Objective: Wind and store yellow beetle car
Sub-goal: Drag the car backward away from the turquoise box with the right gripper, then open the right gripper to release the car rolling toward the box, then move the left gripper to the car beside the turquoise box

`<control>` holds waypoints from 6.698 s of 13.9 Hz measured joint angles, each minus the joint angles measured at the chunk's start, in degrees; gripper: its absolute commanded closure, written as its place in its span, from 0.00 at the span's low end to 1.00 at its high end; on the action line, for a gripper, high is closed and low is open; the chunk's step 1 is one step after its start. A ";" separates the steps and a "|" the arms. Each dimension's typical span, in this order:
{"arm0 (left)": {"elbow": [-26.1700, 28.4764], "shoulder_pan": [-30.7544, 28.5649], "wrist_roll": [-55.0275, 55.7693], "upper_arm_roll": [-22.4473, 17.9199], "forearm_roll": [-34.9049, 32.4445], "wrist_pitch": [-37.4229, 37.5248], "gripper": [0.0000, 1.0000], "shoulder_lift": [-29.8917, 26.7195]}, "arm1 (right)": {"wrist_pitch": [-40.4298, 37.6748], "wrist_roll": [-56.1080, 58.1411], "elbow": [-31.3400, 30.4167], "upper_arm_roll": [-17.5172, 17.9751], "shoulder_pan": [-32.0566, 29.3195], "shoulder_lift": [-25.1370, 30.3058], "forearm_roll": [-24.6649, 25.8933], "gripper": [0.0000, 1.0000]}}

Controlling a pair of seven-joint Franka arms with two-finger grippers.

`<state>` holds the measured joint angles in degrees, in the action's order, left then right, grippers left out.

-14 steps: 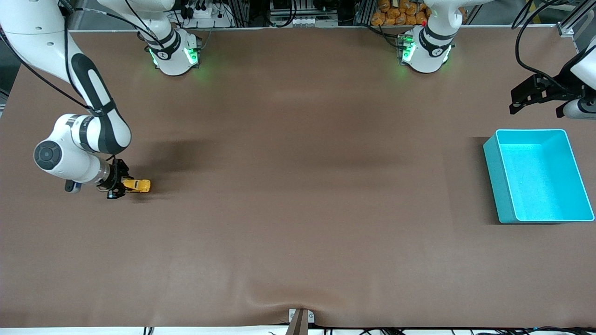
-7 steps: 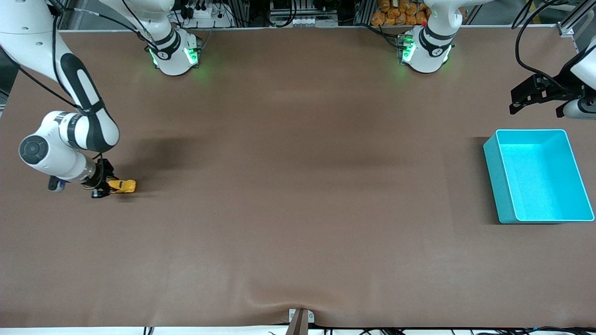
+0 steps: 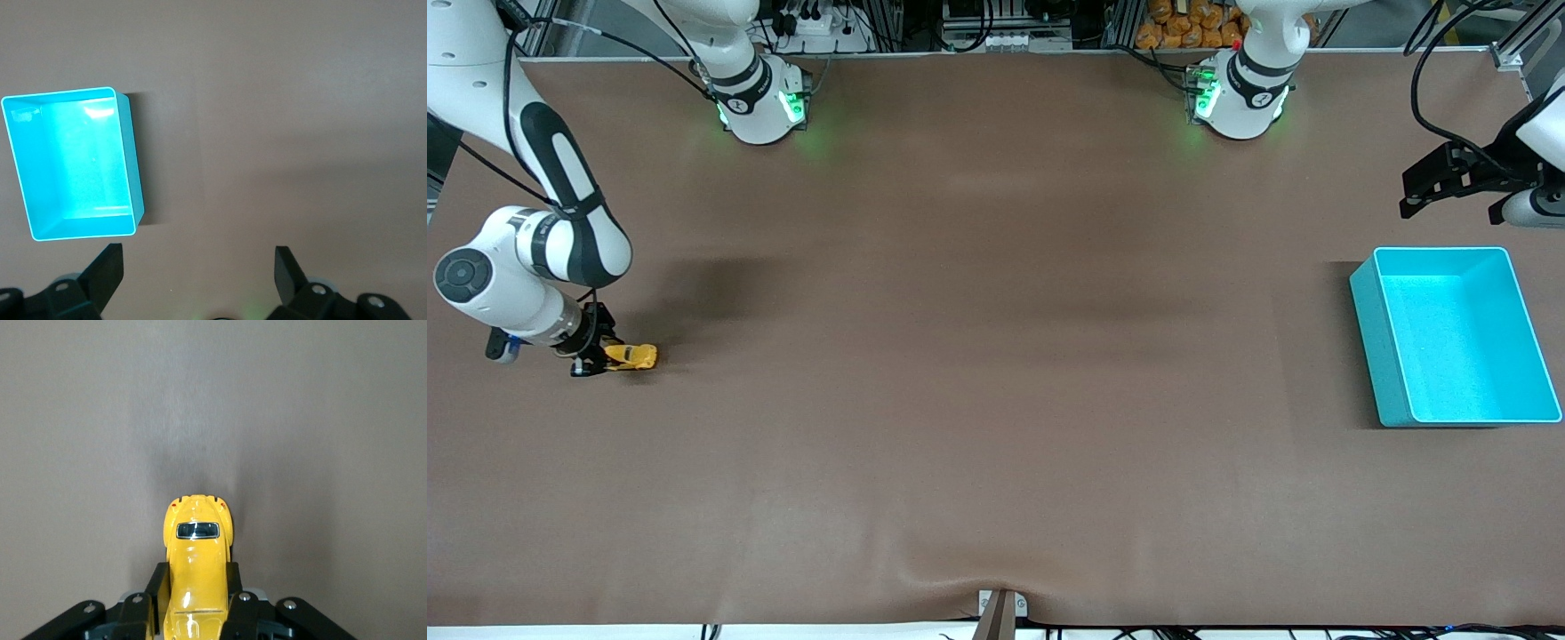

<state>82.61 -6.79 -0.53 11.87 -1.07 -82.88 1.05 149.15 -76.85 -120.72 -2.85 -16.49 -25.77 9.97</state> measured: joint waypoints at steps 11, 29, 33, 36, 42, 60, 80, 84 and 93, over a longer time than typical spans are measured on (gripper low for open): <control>0.00 0.00 0.00 0.00 0.00 0.00 0.00 0.00 | -5.37 1.64 4.57 0.06 -0.76 -3.54 0.38 0.00; -0.03 -0.01 0.00 0.00 0.00 0.00 0.00 0.00 | -49.21 13.82 30.59 4.31 4.69 8.66 -8.57 0.00; -0.02 -0.01 0.00 0.00 0.00 0.00 0.00 0.00 | -51.20 18.28 31.62 4.36 6.39 8.66 -8.57 0.00; -0.02 -0.01 0.00 0.00 0.00 0.00 0.00 0.00 | -54.83 22.71 33.35 4.50 7.01 8.67 -8.57 0.00; -0.02 -0.01 0.00 0.00 0.00 0.00 0.00 0.00 | -58.40 27.26 35.97 4.65 8.47 8.75 -8.57 0.00; 0.32 -1.84 0.00 -0.19 0.00 0.01 0.00 1.26 | -67.38 50.46 40.64 4.74 12.88 18.40 -16.81 0.00; 36.02 -10.10 34.05 0.78 0.03 -21.37 0.00 -3.13 | -64.10 57.36 33.76 4.04 15.91 26.26 -14.10 0.00; 39.94 -13.26 41.29 0.70 1.47 -27.26 0.00 -3.31 | -63.92 57.36 33.74 3.32 15.90 26.26 -13.92 0.00; 47.45 -13.27 66.87 0.97 2.65 -38.55 0.00 1.15 | -63.91 57.36 33.44 3.03 15.90 26.26 -13.91 0.00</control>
<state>130.06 -20.06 66.34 12.84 1.58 -121.43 2.20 85.24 -19.49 -87.28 0.18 -0.59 0.49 -3.94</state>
